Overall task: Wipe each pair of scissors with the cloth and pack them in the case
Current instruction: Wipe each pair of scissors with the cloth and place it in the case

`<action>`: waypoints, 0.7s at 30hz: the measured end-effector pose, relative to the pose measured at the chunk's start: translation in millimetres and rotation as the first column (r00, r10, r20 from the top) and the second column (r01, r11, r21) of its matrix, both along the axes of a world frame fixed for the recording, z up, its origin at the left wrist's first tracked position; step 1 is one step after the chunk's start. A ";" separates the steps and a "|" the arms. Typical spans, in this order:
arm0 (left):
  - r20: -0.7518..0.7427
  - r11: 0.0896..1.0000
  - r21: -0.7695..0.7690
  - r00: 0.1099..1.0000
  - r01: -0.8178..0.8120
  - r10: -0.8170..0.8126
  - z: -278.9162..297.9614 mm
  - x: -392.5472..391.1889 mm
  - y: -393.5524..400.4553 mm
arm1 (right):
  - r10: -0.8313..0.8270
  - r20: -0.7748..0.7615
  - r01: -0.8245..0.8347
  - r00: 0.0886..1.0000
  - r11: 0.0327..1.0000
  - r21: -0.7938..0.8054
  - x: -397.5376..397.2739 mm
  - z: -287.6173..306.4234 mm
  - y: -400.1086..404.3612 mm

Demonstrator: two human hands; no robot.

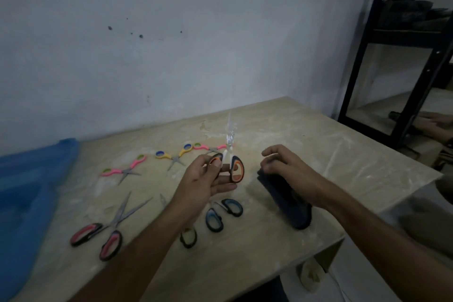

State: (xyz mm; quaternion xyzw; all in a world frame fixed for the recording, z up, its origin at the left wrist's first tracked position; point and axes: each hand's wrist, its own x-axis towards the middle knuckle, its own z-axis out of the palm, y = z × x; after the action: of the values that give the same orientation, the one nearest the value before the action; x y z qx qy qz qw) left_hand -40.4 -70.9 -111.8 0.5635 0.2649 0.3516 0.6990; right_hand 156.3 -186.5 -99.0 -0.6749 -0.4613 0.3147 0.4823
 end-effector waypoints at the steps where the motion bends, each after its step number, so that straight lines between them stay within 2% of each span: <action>1: -0.011 1.000 0.017 1.000 -0.007 0.008 -2.0 -9.7 2.6 | 0.050 0.053 -0.048 0.997 0.998 -0.035 -0.9 -8.7 -3.9; 5: -0.032 0.998 0.032 0.998 -0.047 0.048 -12.6 -39.1 12.3 | 0.097 0.396 -0.056 0.913 0.992 -0.113 -9.0 -37.1 -6.3; 9: -0.014 0.996 0.031 0.997 -0.079 0.079 -20.4 -49.3 17.7 | 0.068 0.560 -0.107 0.826 0.994 0.037 -14.5 -44.0 0.0; 12: -0.019 0.995 0.053 0.996 -0.087 0.088 -24.7 -51.5 21.6 | 0.002 0.468 -0.103 0.884 0.976 0.191 -19.0 -42.6 1.1; 15: -0.024 0.994 0.057 0.995 -0.091 0.093 -25.3 -53.2 24.6 | -0.013 0.233 -0.068 0.972 0.939 0.337 -30.1 -31.3 8.6; 17: -0.019 0.994 0.050 0.995 -0.095 0.096 -25.5 -54.0 25.8 | 0.024 0.105 -0.063 0.994 0.923 0.380 -41.3 -21.2 16.6; 21: -0.013 0.993 0.050 0.994 -0.106 0.107 -28.2 -56.4 25.4 | 0.031 0.148 -0.085 0.989 0.922 0.377 -60.2 -7.3 29.3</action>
State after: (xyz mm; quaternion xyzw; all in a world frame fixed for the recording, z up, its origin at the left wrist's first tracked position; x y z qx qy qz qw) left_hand -96.8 -45.5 -140.0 0.5683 0.2915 0.3904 0.6630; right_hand 96.1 -157.2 -106.3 -0.5741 -0.5662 0.1850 0.5618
